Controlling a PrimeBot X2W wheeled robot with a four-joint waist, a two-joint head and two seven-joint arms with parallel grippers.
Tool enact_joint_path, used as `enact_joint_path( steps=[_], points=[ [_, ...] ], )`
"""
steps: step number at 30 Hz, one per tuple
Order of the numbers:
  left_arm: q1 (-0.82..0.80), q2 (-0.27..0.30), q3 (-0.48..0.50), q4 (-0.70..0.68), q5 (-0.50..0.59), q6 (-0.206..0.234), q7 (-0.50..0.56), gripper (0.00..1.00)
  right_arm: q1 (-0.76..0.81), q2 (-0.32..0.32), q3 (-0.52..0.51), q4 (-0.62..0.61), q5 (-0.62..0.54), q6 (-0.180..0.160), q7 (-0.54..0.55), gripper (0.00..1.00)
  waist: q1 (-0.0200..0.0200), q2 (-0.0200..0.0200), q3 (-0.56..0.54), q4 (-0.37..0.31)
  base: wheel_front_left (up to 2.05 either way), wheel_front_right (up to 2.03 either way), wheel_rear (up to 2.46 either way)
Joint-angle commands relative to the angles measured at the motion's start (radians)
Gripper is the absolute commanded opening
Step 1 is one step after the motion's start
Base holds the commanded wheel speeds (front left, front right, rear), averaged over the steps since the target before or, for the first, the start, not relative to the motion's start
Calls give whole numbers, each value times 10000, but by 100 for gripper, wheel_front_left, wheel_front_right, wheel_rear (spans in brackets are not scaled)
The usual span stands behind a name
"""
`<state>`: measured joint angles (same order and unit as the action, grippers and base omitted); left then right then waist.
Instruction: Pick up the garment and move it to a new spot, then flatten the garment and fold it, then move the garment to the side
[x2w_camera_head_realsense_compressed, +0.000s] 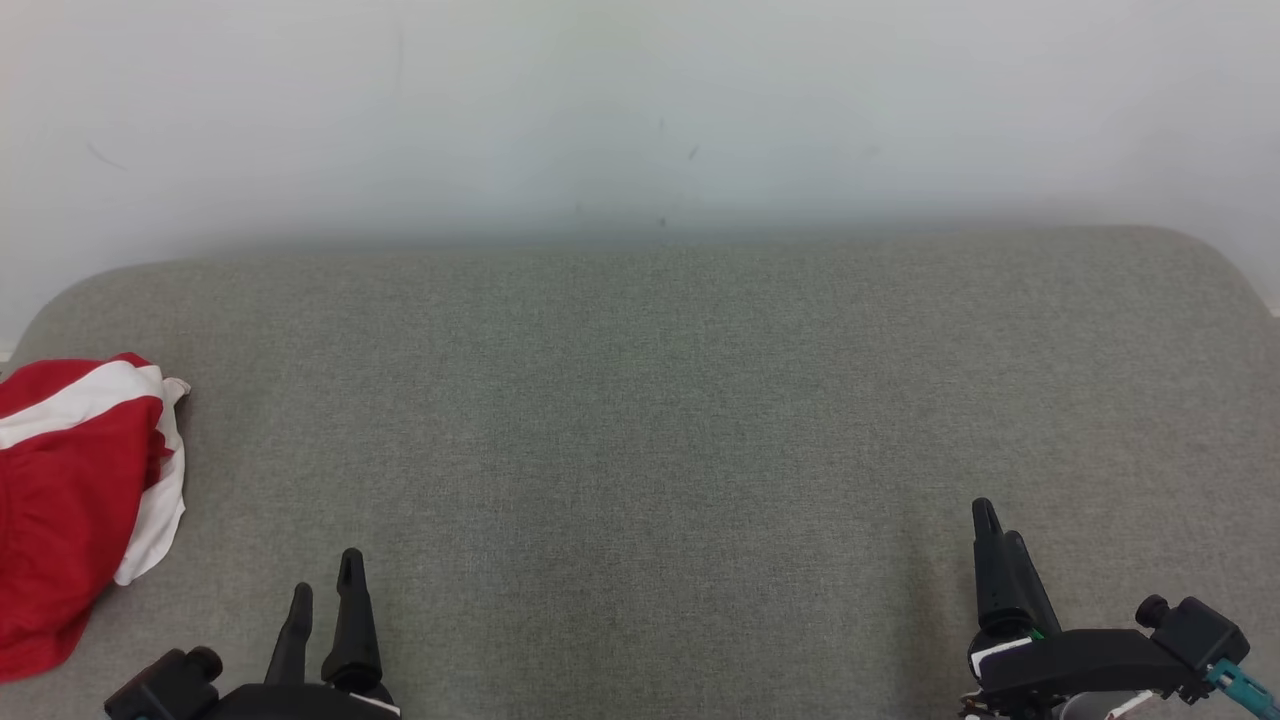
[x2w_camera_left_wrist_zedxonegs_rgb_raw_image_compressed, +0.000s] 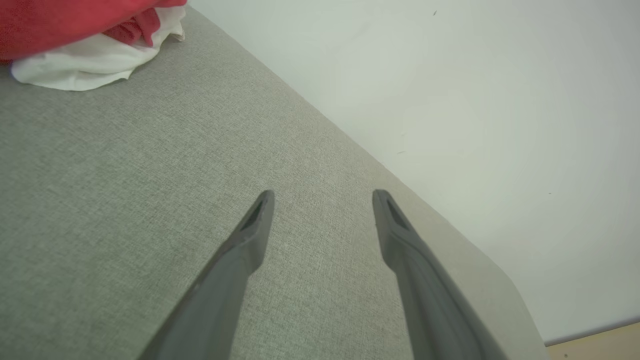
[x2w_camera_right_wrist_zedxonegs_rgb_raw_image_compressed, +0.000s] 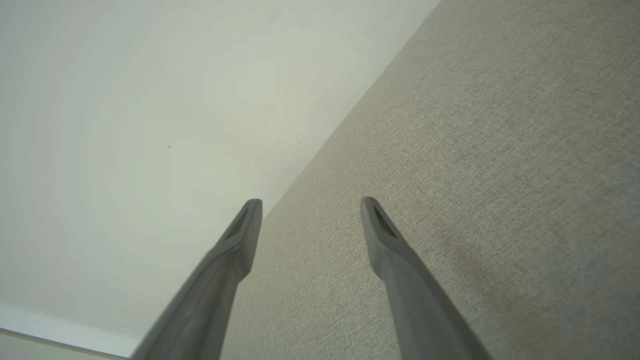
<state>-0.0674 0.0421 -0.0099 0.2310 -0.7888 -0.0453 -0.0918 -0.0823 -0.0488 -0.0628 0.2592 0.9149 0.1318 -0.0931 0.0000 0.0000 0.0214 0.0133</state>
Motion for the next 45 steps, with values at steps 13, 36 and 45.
enact_joint_path(
  steps=[13,36,45],
  points=[
    [-219,204,-442,-127,2324,85,-438,100,-233,-13,-19,86,-2105,-11,-429,100,0,0,23,30,0,0,0],
    [-205,550,-1220,-192,4912,565,-1019,100,-112,-15,92,147,-5647,-14,-1006,100,0,0,52,49,0,0,0],
    [-225,583,-1378,-138,5510,634,-1195,100,-107,-15,136,262,-6300,-16,-1180,100,0,0,63,55,0,0,0]
  ],
)
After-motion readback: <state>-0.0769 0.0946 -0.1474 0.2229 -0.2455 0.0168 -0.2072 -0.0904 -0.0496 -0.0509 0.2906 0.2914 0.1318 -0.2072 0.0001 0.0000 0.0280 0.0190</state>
